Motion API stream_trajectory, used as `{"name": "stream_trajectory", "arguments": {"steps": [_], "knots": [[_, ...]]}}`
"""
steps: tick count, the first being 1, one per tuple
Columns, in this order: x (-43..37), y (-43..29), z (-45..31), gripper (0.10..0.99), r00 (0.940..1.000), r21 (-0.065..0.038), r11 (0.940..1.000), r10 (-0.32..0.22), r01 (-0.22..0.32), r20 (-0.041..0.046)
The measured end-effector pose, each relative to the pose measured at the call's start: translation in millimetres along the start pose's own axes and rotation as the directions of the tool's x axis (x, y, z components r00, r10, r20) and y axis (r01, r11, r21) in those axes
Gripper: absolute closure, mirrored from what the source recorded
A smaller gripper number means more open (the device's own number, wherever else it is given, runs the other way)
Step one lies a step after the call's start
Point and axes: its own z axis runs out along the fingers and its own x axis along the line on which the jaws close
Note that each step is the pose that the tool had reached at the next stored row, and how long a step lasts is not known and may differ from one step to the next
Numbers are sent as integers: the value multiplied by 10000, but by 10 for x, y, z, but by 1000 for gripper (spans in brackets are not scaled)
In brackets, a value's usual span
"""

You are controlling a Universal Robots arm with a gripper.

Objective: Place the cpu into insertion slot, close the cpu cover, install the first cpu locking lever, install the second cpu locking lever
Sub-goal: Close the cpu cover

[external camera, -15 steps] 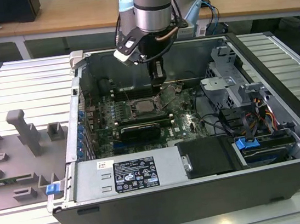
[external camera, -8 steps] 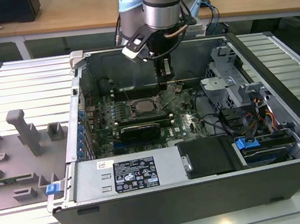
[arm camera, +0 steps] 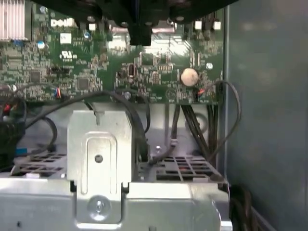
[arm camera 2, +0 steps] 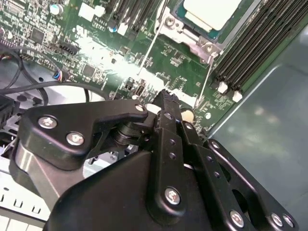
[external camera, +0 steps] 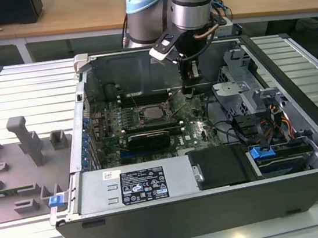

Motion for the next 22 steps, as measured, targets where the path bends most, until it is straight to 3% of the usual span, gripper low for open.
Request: {"name": "stream_trajectory", "arguments": {"steps": [10, 14, 22], "knots": [[0, 110, 56, 980, 10000, 0, 10000, -12, 12, 13], [2, 110, 124, 980, 10000, 0, 10000, -11, 11, 15], [3, 44, 131, 980, 10000, 1, 10000, -11, 11, 16]]}}
